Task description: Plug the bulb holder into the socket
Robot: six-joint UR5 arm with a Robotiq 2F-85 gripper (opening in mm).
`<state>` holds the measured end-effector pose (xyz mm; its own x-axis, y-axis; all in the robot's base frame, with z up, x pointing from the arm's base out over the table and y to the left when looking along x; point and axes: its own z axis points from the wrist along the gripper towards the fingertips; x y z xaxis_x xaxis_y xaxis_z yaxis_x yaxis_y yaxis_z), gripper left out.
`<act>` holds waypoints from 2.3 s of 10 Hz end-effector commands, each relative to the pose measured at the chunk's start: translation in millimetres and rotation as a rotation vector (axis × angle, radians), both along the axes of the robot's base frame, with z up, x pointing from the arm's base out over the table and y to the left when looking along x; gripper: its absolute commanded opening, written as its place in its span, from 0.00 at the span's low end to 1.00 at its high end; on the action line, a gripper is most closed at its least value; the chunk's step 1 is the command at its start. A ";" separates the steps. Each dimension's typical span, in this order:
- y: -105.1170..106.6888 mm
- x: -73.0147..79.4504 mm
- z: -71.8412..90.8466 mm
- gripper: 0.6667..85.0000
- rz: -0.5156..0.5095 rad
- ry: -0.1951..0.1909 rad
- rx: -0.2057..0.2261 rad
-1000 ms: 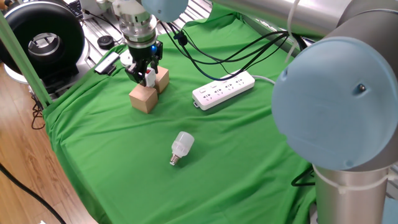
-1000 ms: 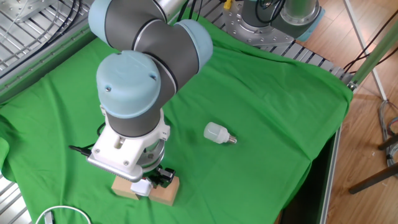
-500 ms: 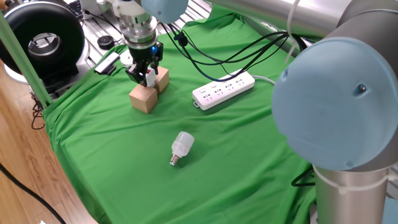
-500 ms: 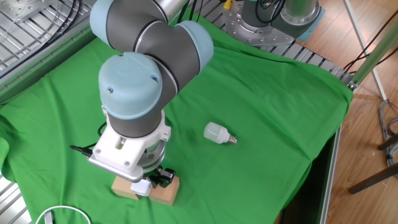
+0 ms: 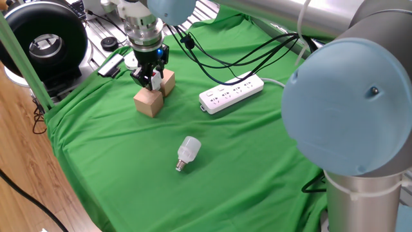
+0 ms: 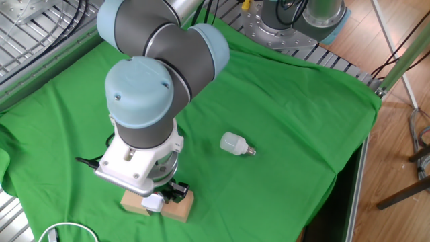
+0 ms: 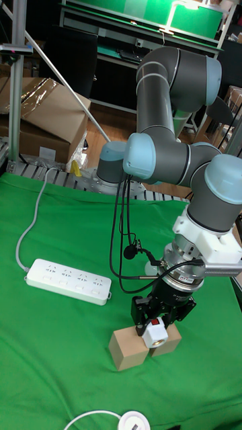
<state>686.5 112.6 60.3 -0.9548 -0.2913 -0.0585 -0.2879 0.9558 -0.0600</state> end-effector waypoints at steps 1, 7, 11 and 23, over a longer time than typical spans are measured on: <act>1.3 1.1 -0.7 0.59 -0.002 0.003 0.023; 3.1 -1.8 -2.4 0.60 -0.005 0.016 0.032; 1.8 -0.5 -1.0 0.61 -0.013 0.027 0.025; 4.3 -1.3 -1.7 0.60 -0.042 0.061 0.028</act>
<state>686.4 113.4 57.9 -0.9651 -0.2619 -0.0105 -0.2613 0.9646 -0.0354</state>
